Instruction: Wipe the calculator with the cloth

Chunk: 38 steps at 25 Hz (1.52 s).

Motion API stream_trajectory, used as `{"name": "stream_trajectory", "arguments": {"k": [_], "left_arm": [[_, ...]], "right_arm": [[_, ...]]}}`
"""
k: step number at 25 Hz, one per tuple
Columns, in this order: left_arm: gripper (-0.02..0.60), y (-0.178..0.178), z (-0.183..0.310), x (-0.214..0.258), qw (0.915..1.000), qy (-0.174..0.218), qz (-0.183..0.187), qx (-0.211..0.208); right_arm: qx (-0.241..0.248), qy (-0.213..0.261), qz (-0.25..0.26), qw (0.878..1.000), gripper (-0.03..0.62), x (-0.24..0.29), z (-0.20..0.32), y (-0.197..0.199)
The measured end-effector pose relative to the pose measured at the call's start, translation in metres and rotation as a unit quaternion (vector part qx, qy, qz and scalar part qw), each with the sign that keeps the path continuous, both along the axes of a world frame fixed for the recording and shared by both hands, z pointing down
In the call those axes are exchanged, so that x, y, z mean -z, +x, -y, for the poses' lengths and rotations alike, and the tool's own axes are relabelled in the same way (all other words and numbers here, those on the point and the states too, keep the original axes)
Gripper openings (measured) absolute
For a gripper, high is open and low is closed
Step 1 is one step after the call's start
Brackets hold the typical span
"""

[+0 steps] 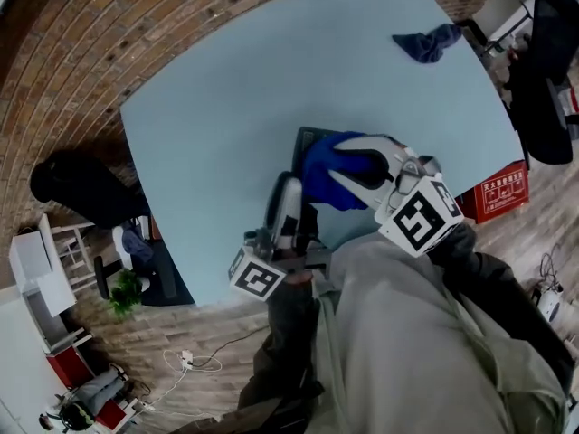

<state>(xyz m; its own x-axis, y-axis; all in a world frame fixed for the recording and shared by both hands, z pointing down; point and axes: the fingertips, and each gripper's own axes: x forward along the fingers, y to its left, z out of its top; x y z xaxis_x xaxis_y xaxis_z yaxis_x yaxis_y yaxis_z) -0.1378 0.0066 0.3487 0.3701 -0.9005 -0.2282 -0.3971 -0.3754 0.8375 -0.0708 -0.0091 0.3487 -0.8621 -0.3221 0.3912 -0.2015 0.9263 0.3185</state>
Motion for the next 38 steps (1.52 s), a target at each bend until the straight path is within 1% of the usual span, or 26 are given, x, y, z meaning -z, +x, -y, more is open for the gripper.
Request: {"name": "stream_trajectory", "arguments": {"k": [2, 3, 4, 6, 8, 9, 10, 11, 13, 15, 17, 19, 21, 23, 26, 28, 31, 33, 35, 37, 38], "left_arm": [[0.047, -0.009, -0.003, 0.003, 0.9999, 0.004, -0.002, 0.013], [0.046, -0.014, -0.004, 0.003, 0.9997, 0.006, -0.004, 0.022], [0.047, -0.018, -0.005, 0.002, 0.9994, 0.01, -0.006, 0.032], [0.046, -0.025, -0.005, 0.001, 0.9987, 0.018, -0.011, 0.047], [0.049, -0.025, -0.006, 0.003, 0.9985, 0.033, -0.009, 0.042], [0.048, -0.023, -0.006, 0.005, 0.9986, 0.041, -0.004, 0.035], [0.048, -0.021, -0.006, 0.008, 0.9985, 0.048, 0.0, 0.029], [0.048, -0.02, -0.006, 0.012, 0.9982, 0.054, 0.003, 0.025], [0.048, -0.021, -0.008, 0.018, 0.9975, 0.067, 0.005, 0.023], [0.048, -0.021, -0.011, 0.024, 0.9963, 0.082, 0.018, 0.015], [0.048, -0.016, -0.013, 0.03, 0.9944, 0.101, 0.032, 0.001], [0.048, -0.006, -0.014, 0.032, 0.9931, 0.109, 0.04, -0.016], [0.048, 0.007, -0.013, 0.031, 0.9919, 0.109, 0.056, -0.035], [0.048, 0.019, -0.012, 0.03, 0.991, 0.105, 0.07, -0.046], [0.048, 0.017, -0.012, 0.028, 0.9927, 0.099, 0.058, -0.037], [0.046, 0.012, -0.013, 0.028, 0.9925, 0.095, 0.07, -0.032], [0.046, 0.011, -0.013, 0.028, 0.9895, 0.094, 0.105, -0.03], [0.046, 0.015, -0.013, 0.027, 0.9871, 0.098, 0.122, -0.037], [0.046, 0.026, -0.01, 0.027, 0.9842, 0.102, 0.135, -0.053], [0.046, 0.039, -0.008, 0.026, 0.9824, 0.102, 0.142, -0.066], [0.044, 0.043, -0.008, 0.026, 0.9827, 0.101, 0.142, -0.064]], "right_arm": [[-0.038, -0.012, -0.001, 0.999, 0.091, -0.006, 0.011, 0.015], [-0.047, -0.021, -0.011, 0.999, 0.091, -0.011, 0.011, 0.023], [-0.046, -0.031, -0.027, 0.998, 0.091, -0.018, 0.006, 0.028], [-0.016, -0.053, -0.058, 0.997, 0.091, -0.029, -0.017, 0.027], [0.026, -0.065, -0.071, 0.995, 0.091, -0.032, -0.047, 0.013], [0.038, -0.061, -0.071, 0.995, 0.091, -0.03, -0.054, 0.007], [0.039, -0.052, -0.068, 0.996, 0.091, -0.027, -0.054, 0.005], [0.027, -0.039, -0.061, 0.997, 0.091, -0.023, -0.044, 0.006], [-0.018, -0.016, -0.026, 0.999, 0.091, -0.012, -0.009, 0.02], [-0.076, -0.018, 0.013, 0.997, 0.091, -0.003, 0.027, 0.041], [-0.111, -0.037, 0.035, 0.992, 0.091, 0.005, 0.047, 0.058], [-0.11, -0.054, 0.048, 0.991, 0.091, 0.013, 0.051, 0.058], [-0.085, -0.058, 0.059, 0.993, 0.091, 0.026, 0.048, 0.044], [-0.054, -0.049, 0.073, 0.995, 0.091, 0.042, 0.042, 0.026], [-0.028, -0.038, 0.086, 0.995, 0.091, 0.053, 0.034, 0.013], [-0.032, -0.05, 0.086, 0.995, 0.091, 0.042, 0.032, 0.017], [-0.062, -0.096, 0.074, 0.991, 0.091, 0.01, 0.036, 0.039], [-0.082, -0.114, 0.067, 0.988, 0.091, 0.0, 0.043, 0.051], [-0.092, -0.112, 0.072, 0.987, 0.091, 0.008, 0.053, 0.054], [-0.088, -0.094, 0.075, 0.989, 0.091, 0.024, 0.057, 0.048], [-0.084, -0.08, 0.071, 0.991, 0.09, 0.031, 0.055, 0.044]]}}
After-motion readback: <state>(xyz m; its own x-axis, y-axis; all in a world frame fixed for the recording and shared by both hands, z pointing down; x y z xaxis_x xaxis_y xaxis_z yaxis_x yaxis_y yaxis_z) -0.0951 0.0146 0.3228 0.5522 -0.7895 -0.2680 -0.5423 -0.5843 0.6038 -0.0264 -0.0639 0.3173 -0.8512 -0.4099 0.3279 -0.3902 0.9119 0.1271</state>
